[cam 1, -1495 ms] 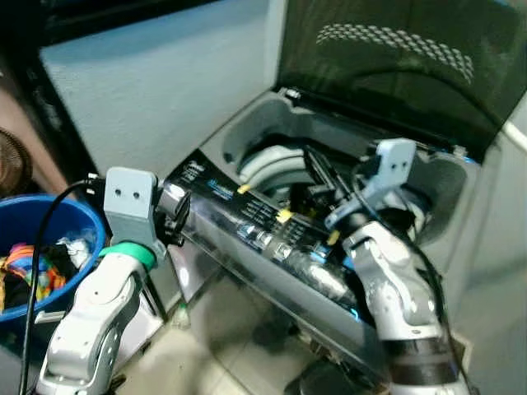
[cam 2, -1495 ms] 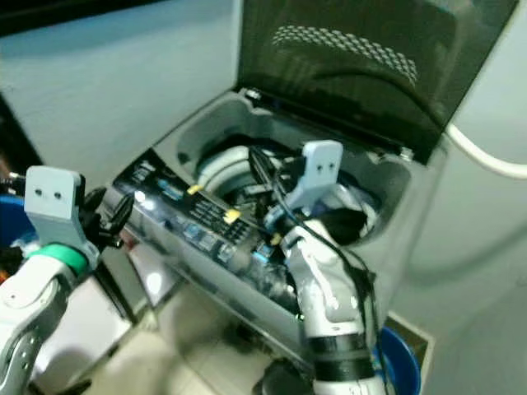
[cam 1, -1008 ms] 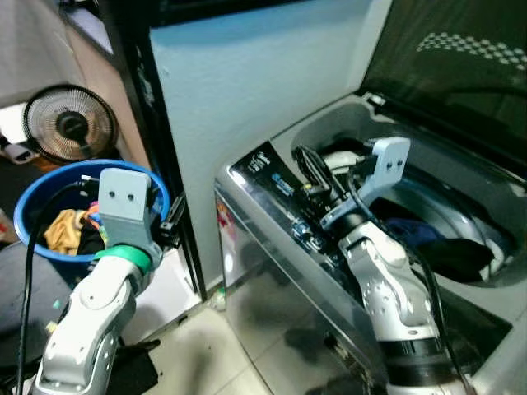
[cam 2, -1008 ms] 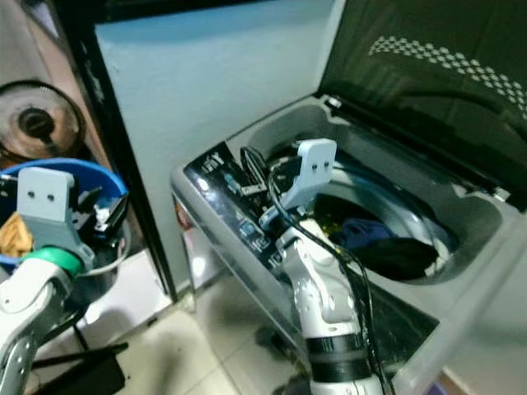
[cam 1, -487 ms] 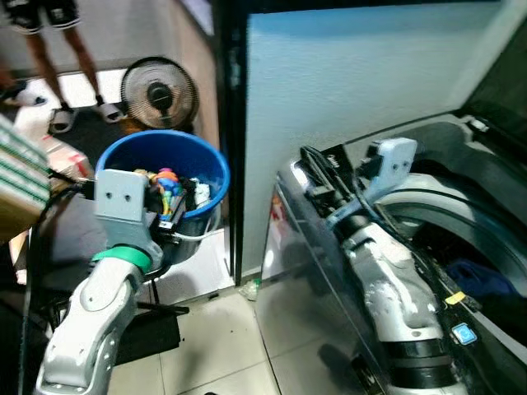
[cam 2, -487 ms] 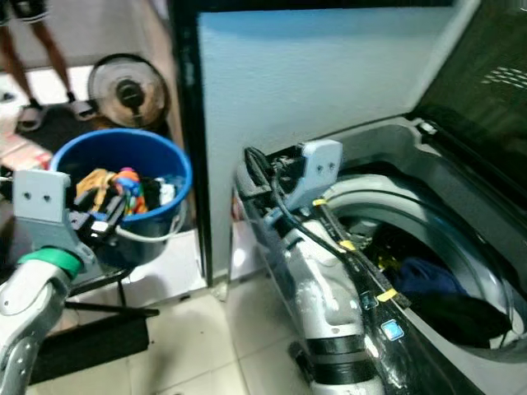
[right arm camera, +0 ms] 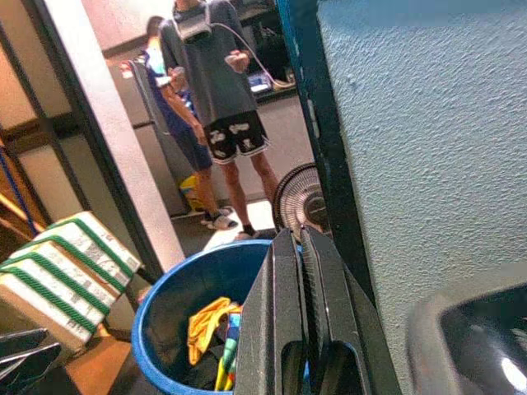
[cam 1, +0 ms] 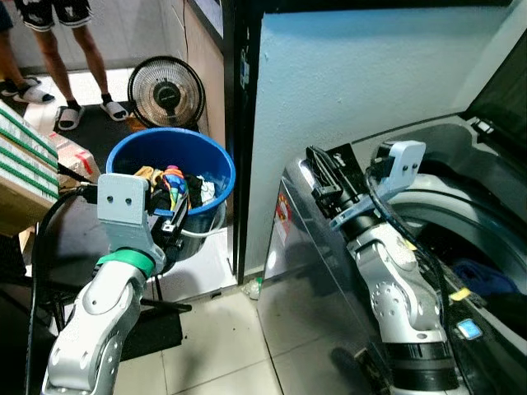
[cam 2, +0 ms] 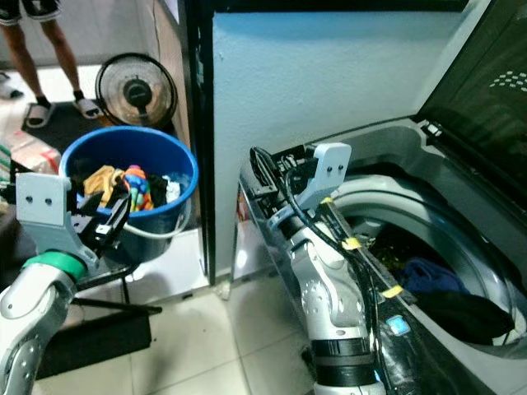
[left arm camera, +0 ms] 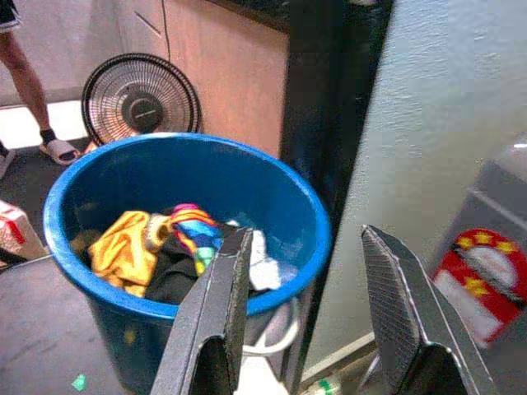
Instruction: Clothes washing
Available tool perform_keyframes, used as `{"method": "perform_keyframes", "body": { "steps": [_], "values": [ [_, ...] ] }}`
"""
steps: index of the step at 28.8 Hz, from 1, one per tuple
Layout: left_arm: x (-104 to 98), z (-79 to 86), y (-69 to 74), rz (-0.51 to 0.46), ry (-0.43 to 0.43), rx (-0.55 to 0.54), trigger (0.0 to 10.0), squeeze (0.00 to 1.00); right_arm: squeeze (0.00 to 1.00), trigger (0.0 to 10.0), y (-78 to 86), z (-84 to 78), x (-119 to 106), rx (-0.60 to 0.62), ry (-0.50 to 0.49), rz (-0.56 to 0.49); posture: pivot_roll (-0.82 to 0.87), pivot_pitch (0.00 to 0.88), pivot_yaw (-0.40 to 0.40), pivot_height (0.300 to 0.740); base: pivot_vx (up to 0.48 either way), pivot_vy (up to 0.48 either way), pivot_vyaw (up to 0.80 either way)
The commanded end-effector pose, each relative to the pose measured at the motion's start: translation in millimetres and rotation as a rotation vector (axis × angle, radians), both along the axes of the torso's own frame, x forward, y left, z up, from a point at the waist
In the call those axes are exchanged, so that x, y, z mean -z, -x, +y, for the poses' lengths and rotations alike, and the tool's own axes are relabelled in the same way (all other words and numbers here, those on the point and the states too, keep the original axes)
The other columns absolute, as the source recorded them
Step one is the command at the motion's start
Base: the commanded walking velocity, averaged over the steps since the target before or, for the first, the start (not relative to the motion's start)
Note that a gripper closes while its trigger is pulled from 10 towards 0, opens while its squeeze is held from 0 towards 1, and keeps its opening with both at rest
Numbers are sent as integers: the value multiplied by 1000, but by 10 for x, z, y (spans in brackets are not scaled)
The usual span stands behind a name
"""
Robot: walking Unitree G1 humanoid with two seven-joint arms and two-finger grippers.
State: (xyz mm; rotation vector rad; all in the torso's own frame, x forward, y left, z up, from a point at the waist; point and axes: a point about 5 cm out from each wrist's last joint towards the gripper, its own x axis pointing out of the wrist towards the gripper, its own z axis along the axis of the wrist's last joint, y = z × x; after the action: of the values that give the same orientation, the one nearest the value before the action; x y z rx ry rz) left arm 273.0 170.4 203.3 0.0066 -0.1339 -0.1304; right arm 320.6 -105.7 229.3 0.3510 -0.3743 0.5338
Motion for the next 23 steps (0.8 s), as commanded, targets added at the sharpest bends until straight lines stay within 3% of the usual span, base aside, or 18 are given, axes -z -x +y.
{"method": "perform_keyframes", "body": {
  "steps": [1, 20, 23],
  "values": [
    [-12, 10, 25, -2, 0, 0, 10000, 0, 0, 10000, -4, 42, 9, -19, -5, 10, 124, 2, -15, 740, 0, 480, 0],
    [-15, 20, 44, -6, 6, -9, 10000, 0, 0, 10000, 0, 68, 1, -41, -1, 8, 124, 7, -28, 740, 0, 480, 0],
    [-31, 23, 62, -18, 18, -6, 10000, 0, 0, 10000, 6, 81, 4, -46, 0, 8, 126, 11, -30, 740, 0, 91, 0]
  ]
}}
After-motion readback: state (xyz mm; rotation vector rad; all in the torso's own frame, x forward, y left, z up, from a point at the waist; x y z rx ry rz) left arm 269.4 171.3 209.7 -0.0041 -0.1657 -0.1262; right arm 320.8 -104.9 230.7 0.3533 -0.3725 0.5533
